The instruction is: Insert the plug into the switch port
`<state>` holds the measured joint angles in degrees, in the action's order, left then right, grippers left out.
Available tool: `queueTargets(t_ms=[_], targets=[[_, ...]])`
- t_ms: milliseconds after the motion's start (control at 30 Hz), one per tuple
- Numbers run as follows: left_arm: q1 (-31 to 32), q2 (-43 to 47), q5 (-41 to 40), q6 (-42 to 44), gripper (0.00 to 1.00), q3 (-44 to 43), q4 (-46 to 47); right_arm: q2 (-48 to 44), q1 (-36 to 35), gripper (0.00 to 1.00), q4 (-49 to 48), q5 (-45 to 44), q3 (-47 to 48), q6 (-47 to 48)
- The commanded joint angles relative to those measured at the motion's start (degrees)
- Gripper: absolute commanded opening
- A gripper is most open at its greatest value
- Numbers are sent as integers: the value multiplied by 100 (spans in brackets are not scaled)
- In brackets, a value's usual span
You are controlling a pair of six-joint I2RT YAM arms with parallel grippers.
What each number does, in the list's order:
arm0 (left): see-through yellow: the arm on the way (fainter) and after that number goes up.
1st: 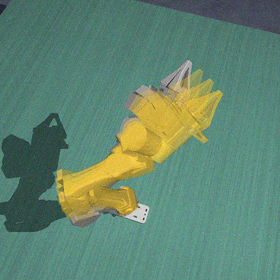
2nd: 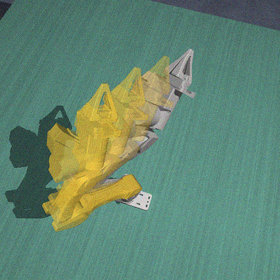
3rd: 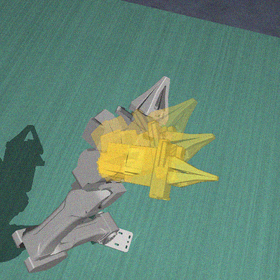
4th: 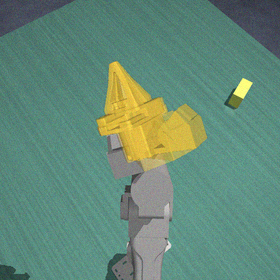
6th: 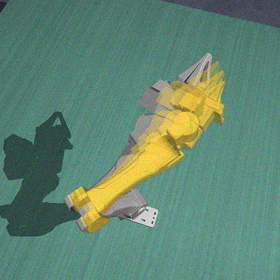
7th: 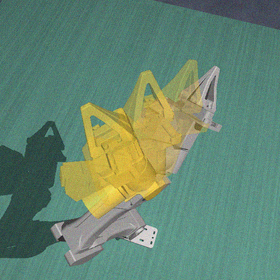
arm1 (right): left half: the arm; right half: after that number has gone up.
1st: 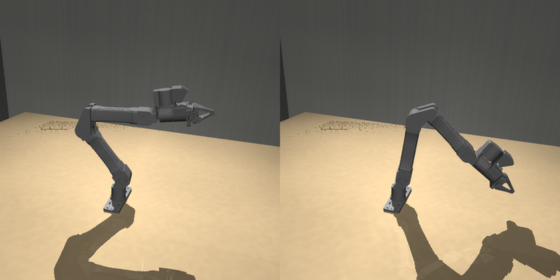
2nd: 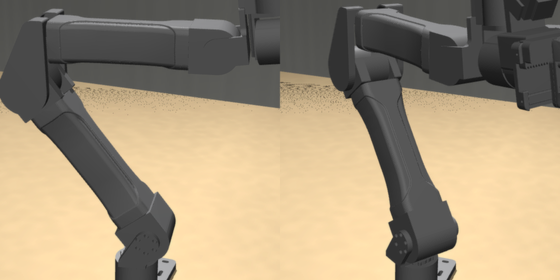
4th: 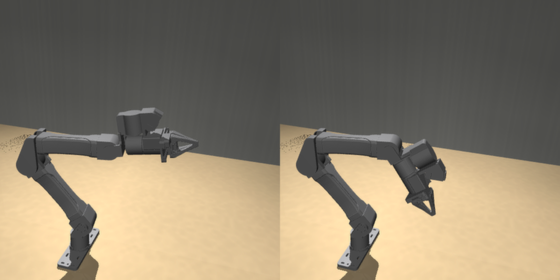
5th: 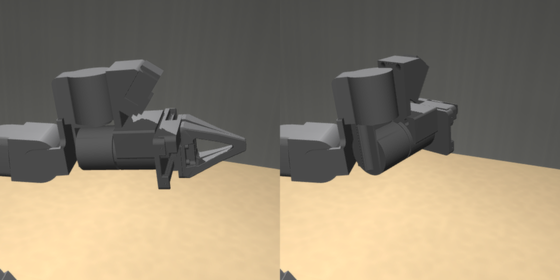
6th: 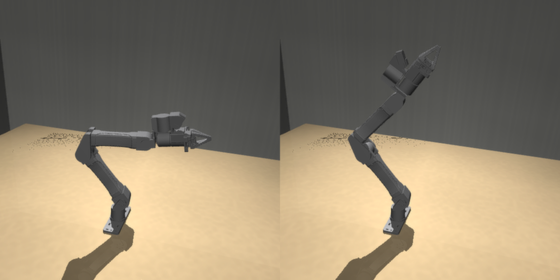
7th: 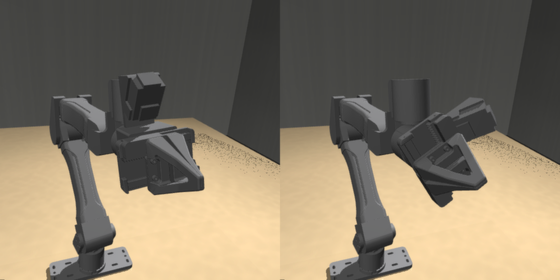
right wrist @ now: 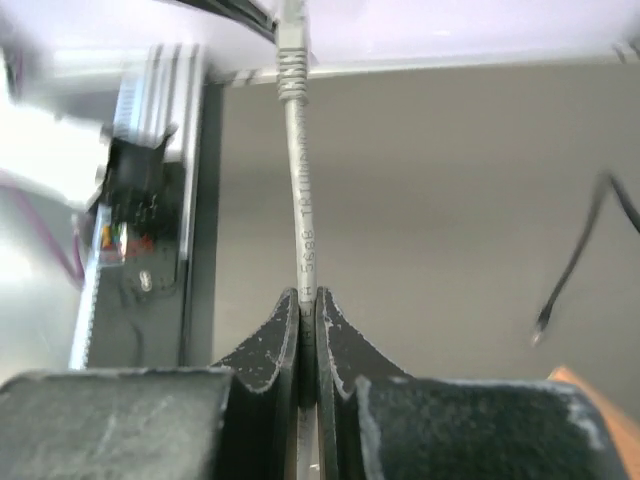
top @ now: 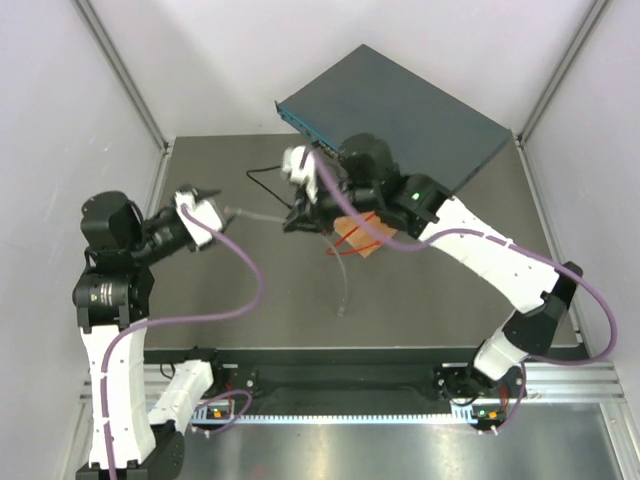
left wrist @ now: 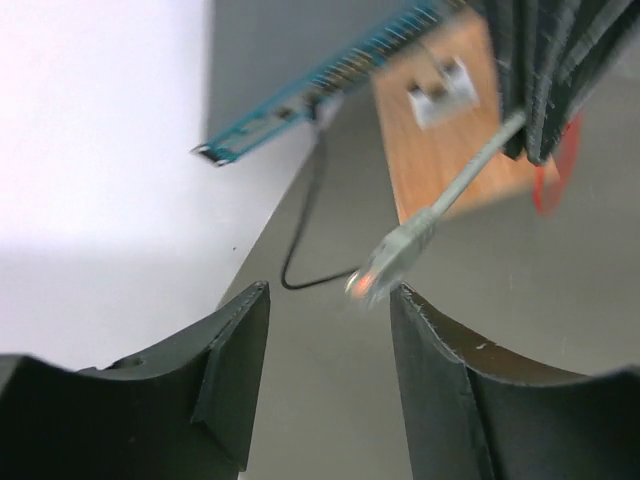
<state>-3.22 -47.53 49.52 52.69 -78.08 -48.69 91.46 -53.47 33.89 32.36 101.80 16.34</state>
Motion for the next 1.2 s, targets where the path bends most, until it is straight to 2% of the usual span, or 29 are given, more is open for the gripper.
queueTargets(t_ms=[0,100,133,167,233,333,467,533,700,967,1167], targets=[[-3,-239,-782,-3752,57,-127,2652,-514,872,0,-1041,288,-142,-1973],[-3,-441,-1040,-5536,57,-286,3276,-778,1347,0,-1595,446,-371,-2880],[-3,-407,-1136,-5950,57,-243,3774,-857,1409,0,-1874,508,-510,-3082],[-12,-380,-1172,-6711,57,-77,4031,-919,1497,0,-2016,526,-581,-3441],[-11,-266,-1303,-7662,56,134,4506,-1121,1559,0,-2463,543,-870,-3785],[-3,-231,-1313,-8360,52,442,5060,-1288,1550,0,-2904,561,-1117,-4348],[6,-222,-621,-9694,51,1091,6123,-1368,1559,0,-3431,596,-1373,-5068],[6,-213,-418,-10449,51,1400,7316,-1324,1559,0,-3896,753,-1504,-5376],[199,-231,-215,-10700,51,1814,8303,-1218,1559,0,-4855,912,-1812,-6230],[700,-327,-381,-10612,53,1990,8551,-1025,1516,0,-5419,983,-1909,-6731],[1007,-468,-583,-10419,55,2052,8613,-990,1454,0,-5525,983,-1936,-6714]])
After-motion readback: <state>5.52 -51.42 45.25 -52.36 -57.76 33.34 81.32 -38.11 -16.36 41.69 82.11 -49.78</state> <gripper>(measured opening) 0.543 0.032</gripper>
